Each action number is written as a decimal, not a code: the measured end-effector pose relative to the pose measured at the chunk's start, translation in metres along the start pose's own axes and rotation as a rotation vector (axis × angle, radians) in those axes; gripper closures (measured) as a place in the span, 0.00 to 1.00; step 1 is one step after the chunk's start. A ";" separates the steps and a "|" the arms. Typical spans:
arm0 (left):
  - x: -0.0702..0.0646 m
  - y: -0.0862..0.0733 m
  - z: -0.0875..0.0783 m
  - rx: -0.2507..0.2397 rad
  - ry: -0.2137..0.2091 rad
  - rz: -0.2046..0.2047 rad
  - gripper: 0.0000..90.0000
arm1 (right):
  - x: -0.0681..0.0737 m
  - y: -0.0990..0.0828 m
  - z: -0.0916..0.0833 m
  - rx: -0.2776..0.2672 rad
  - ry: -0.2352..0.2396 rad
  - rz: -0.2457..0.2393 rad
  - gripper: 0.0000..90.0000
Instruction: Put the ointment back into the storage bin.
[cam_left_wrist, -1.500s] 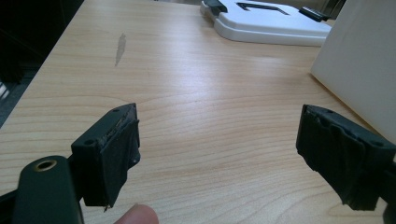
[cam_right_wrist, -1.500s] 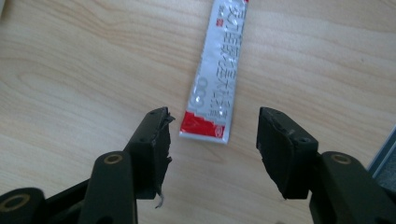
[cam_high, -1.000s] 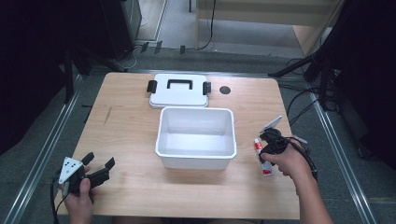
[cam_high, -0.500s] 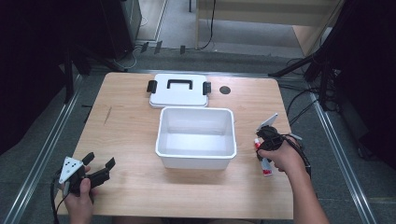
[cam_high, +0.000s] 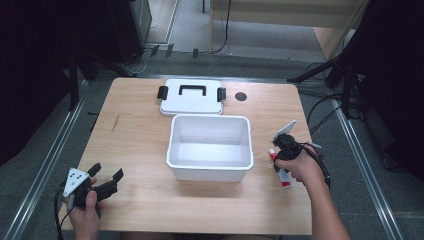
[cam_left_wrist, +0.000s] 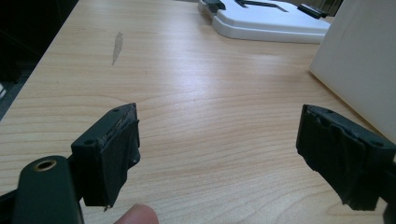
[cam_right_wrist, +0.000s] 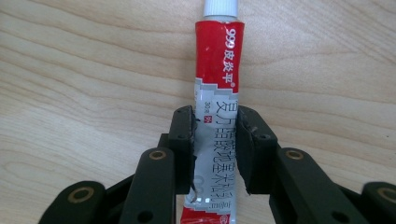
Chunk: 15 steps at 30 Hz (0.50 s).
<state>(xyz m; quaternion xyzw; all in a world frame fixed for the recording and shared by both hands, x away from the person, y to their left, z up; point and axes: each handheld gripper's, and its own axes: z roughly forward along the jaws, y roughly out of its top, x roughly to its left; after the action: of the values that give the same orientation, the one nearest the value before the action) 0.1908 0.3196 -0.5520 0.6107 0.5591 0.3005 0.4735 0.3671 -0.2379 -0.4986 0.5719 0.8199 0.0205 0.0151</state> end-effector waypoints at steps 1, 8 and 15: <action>0.000 0.000 0.000 0.000 0.000 0.000 0.16 | 0.000 0.000 -0.002 -0.003 0.003 -0.003 0.79; 0.000 0.000 0.000 0.000 0.000 0.000 0.16 | 0.003 0.001 -0.021 -0.029 0.019 -0.017 0.79; 0.000 0.000 0.000 0.000 -0.001 0.000 0.16 | 0.010 0.004 -0.041 -0.055 0.033 -0.043 0.79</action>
<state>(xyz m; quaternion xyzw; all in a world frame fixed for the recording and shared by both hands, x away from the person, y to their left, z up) 0.1908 0.3196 -0.5520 0.6107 0.5590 0.3002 0.4737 0.3654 -0.2278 -0.4569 0.5529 0.8314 0.0523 0.0178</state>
